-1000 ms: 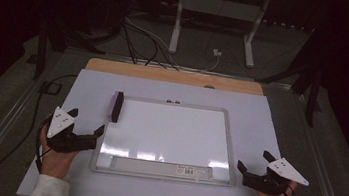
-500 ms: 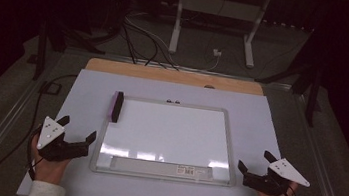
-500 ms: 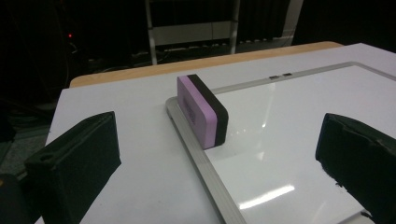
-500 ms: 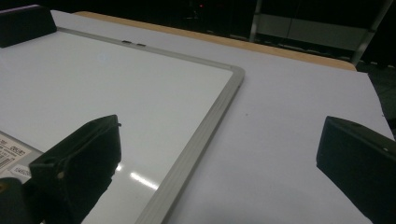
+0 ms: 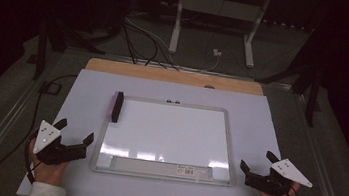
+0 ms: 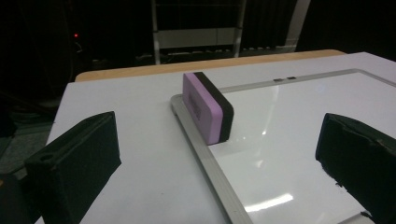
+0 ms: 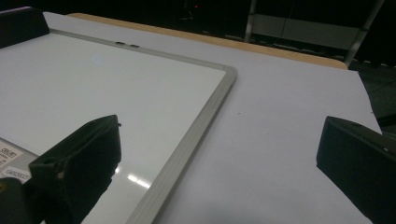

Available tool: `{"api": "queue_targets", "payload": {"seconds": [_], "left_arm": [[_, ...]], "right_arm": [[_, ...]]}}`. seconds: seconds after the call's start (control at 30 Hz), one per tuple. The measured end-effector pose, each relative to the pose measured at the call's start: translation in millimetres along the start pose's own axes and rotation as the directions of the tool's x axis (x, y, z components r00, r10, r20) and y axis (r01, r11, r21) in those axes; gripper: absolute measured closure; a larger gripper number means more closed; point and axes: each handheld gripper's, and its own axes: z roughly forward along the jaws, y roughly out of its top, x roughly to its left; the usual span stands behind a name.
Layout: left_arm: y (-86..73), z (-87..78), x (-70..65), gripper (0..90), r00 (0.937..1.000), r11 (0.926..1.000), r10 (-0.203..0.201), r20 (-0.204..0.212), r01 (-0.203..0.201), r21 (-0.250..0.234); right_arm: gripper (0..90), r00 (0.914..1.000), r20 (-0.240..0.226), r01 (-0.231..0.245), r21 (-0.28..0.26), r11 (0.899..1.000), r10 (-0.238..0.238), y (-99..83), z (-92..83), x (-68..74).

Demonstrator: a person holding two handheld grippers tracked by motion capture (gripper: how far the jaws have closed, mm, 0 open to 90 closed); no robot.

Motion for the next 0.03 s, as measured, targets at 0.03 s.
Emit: {"api": "queue_targets", "payload": {"seconds": [0.03], "left_arm": [[-0.3, -0.1, 0.3, 0.8, 1.0000, 1.0000, -0.002, -0.002, 0.002, 0.000]], "right_arm": [[0.0, 1.0000, 0.001, -0.001, 0.001, 1.000, 0.001, 0.0, 0.2, 0.1]]}}
